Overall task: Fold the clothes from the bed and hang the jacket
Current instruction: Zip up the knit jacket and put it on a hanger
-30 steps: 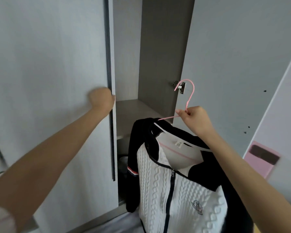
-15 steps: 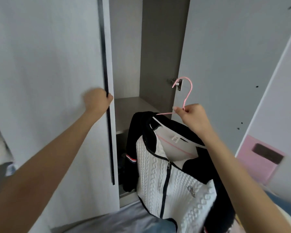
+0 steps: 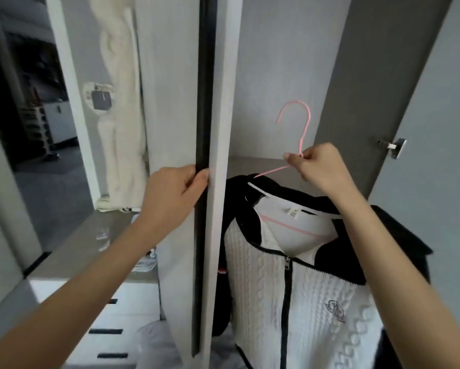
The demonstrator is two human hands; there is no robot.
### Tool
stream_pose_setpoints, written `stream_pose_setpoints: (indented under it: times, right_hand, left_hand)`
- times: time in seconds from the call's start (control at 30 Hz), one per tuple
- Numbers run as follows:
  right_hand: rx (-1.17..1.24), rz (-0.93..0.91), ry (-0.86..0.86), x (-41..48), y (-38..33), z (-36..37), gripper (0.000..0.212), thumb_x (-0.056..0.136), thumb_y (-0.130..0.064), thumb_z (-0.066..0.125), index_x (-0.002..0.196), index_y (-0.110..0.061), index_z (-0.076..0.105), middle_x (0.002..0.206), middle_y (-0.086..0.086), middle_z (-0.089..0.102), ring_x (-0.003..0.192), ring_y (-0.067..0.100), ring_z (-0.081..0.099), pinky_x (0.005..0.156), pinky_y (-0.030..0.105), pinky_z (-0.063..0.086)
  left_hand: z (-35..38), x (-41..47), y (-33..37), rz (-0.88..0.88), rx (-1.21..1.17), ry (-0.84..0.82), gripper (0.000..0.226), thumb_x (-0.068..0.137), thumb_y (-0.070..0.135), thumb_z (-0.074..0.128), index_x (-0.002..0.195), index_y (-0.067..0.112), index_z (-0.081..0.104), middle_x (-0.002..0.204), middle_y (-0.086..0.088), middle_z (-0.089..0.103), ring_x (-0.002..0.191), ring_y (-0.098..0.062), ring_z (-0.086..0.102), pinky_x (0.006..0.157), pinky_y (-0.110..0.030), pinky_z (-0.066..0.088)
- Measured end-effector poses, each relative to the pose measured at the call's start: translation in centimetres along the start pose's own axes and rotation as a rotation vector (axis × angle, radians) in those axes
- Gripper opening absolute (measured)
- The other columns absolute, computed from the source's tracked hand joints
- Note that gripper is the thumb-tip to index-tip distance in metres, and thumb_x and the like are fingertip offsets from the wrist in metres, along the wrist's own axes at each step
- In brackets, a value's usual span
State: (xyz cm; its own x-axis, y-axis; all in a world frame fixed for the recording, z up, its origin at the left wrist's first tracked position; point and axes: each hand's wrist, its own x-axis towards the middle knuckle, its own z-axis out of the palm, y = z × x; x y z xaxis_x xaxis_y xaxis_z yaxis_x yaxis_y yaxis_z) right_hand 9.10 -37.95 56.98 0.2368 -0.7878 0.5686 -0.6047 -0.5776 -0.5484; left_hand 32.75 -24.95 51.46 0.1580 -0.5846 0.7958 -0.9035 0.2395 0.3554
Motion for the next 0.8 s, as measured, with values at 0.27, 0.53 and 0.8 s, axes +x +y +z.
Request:
stream_pose_setpoints:
  times: [0.27, 0.53, 0.8]
  right_hand:
    - [0.203, -0.071, -0.068, 1.0, -5.9, 7.7, 0.054, 0.084, -0.032, 0.065, 0.059, 0.013, 0.049, 0.054, 0.015, 0.036, 0.052, 0.022, 0.030, 0.055, 0.030, 0.026]
    - [0.318, -0.064, -0.101, 1.8, -8.5, 13.1, 0.055, 0.084, -0.034, 0.065, 0.058, 0.012, 0.050, 0.053, 0.017, 0.038, 0.051, 0.021, 0.033, 0.056, 0.030, 0.028]
    - [0.493, 0.008, -0.128, 3.0, -7.3, 13.2, 0.043, 0.080, -0.031, 0.072, 0.055, -0.001, 0.054, 0.044, 0.007, 0.036, 0.040, 0.013, 0.028, 0.052, 0.029, 0.026]
  left_hand:
    - [-8.3, -5.3, -3.4, -0.294, 0.045, 0.310, 0.044, 0.083, 0.053, 0.032, 0.057, 0.018, 0.029, 0.047, 0.003, 0.031, 0.045, -0.012, 0.028, 0.047, -0.030, 0.021]
    - [-12.6, -6.0, -8.0, -0.535, 0.195, 0.456, 0.025, 0.078, 0.051, 0.052, 0.082, 0.026, 0.052, 0.059, 0.022, 0.048, 0.053, 0.005, 0.046, 0.053, -0.027, 0.035]
    - [-10.6, -6.4, -6.5, -0.213, 0.514, 0.629, 0.049, 0.082, 0.027, 0.062, 0.122, 0.009, 0.040, 0.122, -0.017, 0.039, 0.112, -0.030, 0.037, 0.095, -0.050, 0.036]
